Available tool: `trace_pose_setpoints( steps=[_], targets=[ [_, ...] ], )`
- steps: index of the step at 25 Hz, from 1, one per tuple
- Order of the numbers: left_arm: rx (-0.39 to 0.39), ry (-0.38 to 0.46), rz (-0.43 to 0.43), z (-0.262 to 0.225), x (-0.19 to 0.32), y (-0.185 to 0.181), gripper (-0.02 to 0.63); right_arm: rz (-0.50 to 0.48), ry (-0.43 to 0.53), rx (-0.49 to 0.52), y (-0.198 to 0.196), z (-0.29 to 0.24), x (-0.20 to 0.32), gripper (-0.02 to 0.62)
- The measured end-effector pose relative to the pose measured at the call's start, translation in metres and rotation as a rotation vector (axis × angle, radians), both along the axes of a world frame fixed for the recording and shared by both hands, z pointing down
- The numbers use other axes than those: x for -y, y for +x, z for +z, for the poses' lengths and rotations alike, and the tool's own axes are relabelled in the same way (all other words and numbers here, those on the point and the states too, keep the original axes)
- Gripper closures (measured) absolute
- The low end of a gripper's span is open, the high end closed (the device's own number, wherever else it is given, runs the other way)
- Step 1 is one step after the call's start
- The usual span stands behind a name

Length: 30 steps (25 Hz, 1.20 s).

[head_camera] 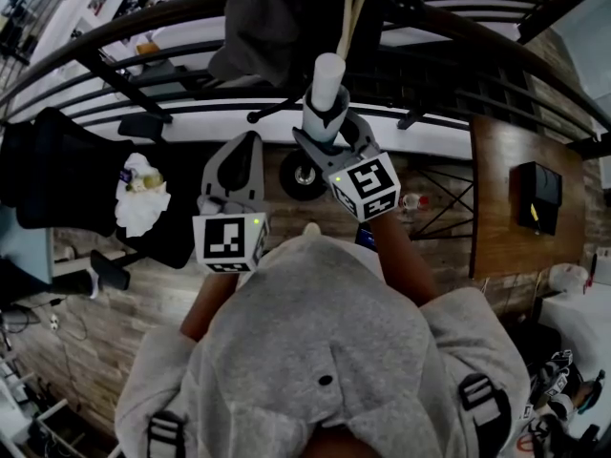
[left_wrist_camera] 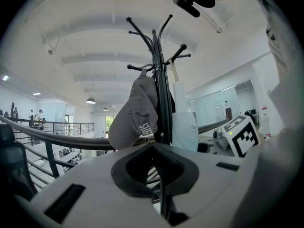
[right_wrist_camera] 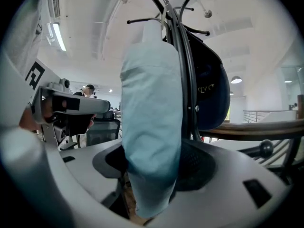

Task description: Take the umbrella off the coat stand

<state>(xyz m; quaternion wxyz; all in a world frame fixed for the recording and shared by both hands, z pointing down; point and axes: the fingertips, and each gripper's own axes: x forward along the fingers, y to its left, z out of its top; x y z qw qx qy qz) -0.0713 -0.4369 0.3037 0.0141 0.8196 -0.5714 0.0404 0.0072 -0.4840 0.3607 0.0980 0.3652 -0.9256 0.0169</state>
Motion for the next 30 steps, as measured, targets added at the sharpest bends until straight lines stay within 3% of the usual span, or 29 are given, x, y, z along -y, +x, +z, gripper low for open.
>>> trace_pose_setpoints(
  steps=[7, 30],
  targets=[
    [-0.004, 0.001, 0.026, -0.001, -0.006, 0.004, 0.594, 0.015, 0.013, 0.018, 0.005, -0.007, -0.017, 0.316],
    [-0.021, 0.029, 0.149, -0.026, -0.048, -0.004, 0.594, 0.156, 0.209, 0.073, 0.008, -0.096, -0.088, 0.316]
  ],
)
